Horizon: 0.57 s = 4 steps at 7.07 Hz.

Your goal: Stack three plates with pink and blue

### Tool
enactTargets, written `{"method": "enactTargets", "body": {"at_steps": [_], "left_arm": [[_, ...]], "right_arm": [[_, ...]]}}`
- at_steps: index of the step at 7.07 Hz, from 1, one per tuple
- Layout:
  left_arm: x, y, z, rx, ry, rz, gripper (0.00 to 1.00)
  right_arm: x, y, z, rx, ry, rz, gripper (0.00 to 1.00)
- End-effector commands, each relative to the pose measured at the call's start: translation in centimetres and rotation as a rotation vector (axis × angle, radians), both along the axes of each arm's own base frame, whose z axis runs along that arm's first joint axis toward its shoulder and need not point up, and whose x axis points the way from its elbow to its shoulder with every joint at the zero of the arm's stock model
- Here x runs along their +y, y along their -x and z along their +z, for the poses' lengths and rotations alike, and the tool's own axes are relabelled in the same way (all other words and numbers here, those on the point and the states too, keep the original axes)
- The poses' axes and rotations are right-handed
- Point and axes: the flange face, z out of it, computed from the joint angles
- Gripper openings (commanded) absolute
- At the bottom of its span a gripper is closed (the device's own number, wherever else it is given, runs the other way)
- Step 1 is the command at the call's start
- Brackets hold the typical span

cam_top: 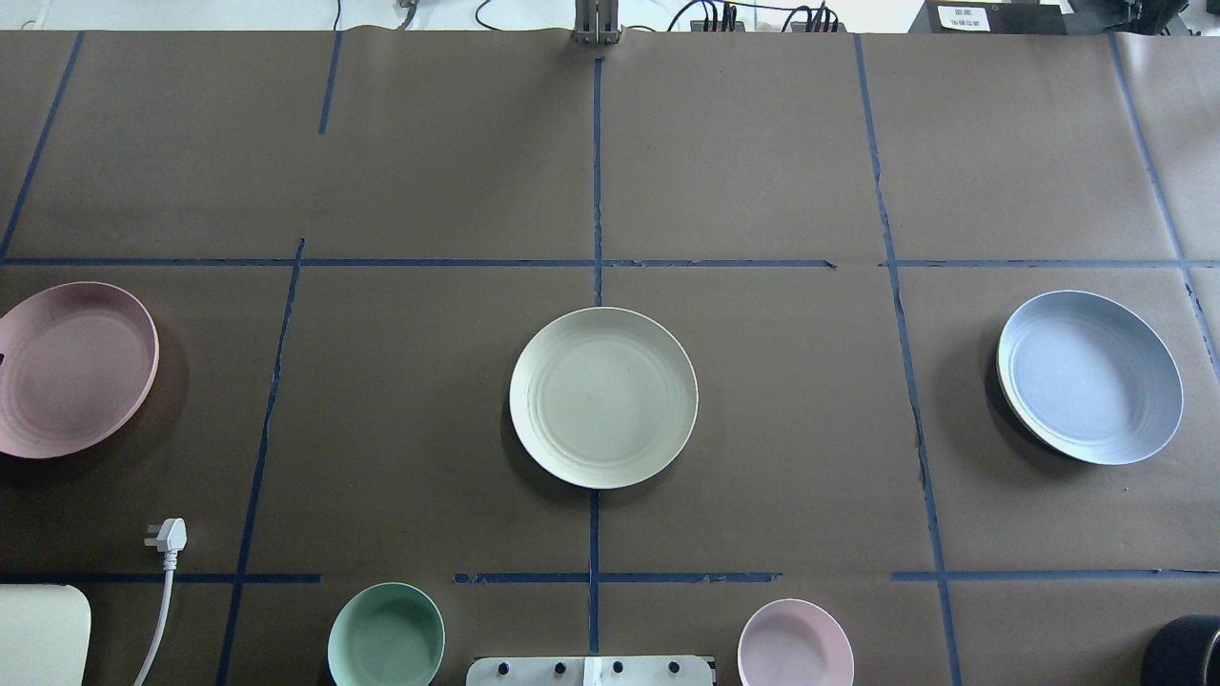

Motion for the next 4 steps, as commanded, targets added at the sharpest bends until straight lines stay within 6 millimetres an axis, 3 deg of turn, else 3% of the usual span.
{"method": "enactTargets", "body": {"at_steps": [1,2,3,4], "left_arm": [[0.0,-0.6,-0.1,0.002,-0.001,0.010,0.08],[-0.2,-0.9,-0.3,0.003,-0.006,0.015,0.01],[-0.7,-1.2,-1.5,0.026,-0.020,0.020,0.00],[-1.6,-2.2,-3.7,0.118,-0.019,0.056,0.00]], "right_arm": [[-0.1,0.1,-0.1,0.000,-0.002,-0.002,1.00],[-0.1,0.1,-0.1,-0.002,-0.002,-0.002,1.00],[-0.1,0.2,-0.3,-0.022,-0.001,-0.002,1.00],[-0.1,0.3,-0.4,-0.037,0.001,-0.001,1.00]]}}
